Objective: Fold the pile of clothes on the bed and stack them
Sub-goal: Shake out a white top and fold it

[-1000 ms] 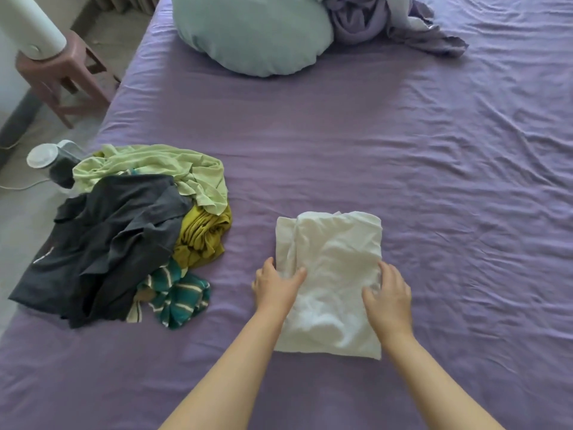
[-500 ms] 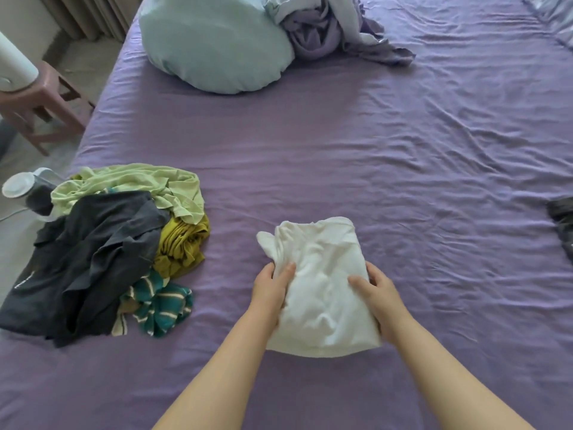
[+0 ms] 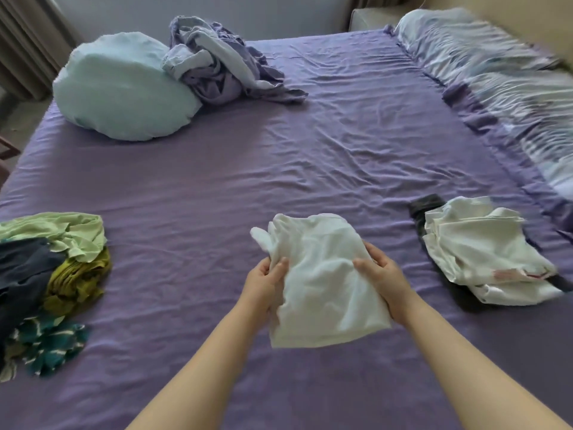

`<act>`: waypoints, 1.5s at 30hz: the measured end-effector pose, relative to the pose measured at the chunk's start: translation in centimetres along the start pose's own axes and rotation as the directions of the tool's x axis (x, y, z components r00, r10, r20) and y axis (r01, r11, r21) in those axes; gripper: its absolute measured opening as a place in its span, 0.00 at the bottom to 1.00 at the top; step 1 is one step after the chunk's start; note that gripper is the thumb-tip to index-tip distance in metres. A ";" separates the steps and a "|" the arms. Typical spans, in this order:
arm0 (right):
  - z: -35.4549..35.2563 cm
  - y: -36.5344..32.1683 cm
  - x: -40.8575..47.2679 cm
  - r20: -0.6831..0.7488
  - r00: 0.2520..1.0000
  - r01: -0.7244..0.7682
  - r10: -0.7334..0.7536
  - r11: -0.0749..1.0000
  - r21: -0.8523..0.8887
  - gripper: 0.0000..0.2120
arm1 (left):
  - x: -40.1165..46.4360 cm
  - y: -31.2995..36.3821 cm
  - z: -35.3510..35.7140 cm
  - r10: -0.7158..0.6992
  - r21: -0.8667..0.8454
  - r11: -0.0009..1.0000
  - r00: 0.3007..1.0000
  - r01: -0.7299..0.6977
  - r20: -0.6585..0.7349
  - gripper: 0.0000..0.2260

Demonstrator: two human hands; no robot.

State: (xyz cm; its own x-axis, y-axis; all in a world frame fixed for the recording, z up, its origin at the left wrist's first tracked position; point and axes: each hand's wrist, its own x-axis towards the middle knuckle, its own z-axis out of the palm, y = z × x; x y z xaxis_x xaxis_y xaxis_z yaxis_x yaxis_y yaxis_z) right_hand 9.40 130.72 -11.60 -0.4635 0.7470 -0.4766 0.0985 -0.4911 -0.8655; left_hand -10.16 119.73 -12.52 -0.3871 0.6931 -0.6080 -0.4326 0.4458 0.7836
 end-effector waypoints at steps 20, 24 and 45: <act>-37.4 -8.7 2.4 -0.268 0.949 0.078 -0.165 0.948 -0.309 0.20 | 6.0 -1.6 37.7 0.051 0.155 0.984 0.969 -0.090 0.240 0.09; -40.1 -6.0 4.5 -0.342 0.916 -0.090 -0.208 0.725 -0.683 0.26 | 8.3 -4.3 39.8 0.178 0.602 0.777 0.981 -0.186 0.074 0.31; -34.8 -1.3 3.4 -0.350 0.926 -0.343 -0.144 0.070 -0.937 0.25 | 8.5 -5.9 38.6 0.042 0.930 -0.030 0.929 -0.368 0.369 0.21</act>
State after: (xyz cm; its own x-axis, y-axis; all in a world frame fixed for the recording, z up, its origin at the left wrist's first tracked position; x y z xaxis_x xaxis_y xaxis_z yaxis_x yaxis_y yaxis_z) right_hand 38.32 149.50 -17.45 -0.1349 0.9188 -0.3709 0.9908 0.1290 -0.0408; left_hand 20.57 144.82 -17.40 -0.0776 0.8711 -0.4849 0.9122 0.2582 0.3180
